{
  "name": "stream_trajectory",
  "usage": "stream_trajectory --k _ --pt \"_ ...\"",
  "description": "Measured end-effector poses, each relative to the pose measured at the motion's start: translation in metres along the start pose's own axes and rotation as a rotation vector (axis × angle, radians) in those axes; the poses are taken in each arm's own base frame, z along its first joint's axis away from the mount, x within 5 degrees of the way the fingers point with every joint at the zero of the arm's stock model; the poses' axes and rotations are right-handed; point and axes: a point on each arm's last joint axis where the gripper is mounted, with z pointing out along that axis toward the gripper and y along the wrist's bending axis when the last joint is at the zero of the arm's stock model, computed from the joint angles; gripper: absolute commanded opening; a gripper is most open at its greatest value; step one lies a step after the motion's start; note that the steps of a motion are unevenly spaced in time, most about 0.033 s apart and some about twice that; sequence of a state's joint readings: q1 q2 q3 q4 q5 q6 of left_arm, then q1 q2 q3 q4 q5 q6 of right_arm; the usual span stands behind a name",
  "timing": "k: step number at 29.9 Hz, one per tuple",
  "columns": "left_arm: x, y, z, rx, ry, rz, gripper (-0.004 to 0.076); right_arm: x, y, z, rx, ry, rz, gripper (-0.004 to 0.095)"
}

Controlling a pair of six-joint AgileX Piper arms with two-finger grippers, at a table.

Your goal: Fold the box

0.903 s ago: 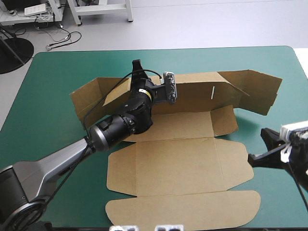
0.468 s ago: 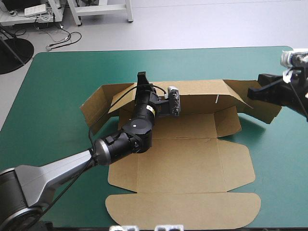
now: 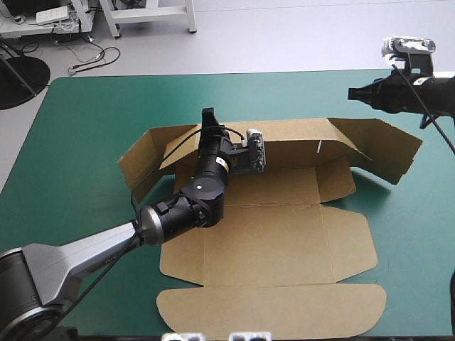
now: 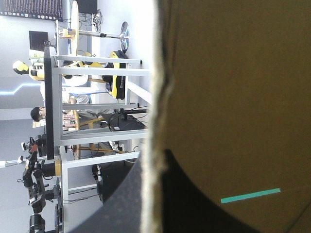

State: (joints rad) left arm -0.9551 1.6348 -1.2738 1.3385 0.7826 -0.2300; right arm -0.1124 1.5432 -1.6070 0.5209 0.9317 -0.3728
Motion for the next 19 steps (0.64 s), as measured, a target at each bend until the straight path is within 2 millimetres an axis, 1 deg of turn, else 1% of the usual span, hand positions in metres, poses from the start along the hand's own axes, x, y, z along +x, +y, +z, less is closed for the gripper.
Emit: stream_trajectory --k 3,5,6,10,13,19 --pt "0.0 0.0 0.0 0.0 0.0 0.0 -0.001 -0.005 -0.01 0.024 -0.017 0.063 0.01 -0.0018" --pt "0.0 0.0 0.0 0.0 0.0 0.0 -0.001 -0.005 -0.015 0.036 -0.022 0.101 0.016 -0.0018" --pt "0.0 0.0 0.0 0.0 0.0 0.0 -0.001 -0.003 -0.019 0.046 -0.024 0.139 0.023 -0.0018" --pt "0.0 0.0 0.0 0.0 0.0 0.0 -0.001 0.01 -0.03 0.067 -0.007 0.263 0.034 -0.0019" --pt "0.0 0.0 0.0 0.001 -0.004 0.0 -0.001 0.017 -0.033 0.071 0.001 0.324 0.028 -0.0019" --pt "-0.001 0.0 0.0 0.003 -0.012 0.0 -0.001 0.022 -0.032 0.069 -0.02 0.386 0.016 -0.0019"
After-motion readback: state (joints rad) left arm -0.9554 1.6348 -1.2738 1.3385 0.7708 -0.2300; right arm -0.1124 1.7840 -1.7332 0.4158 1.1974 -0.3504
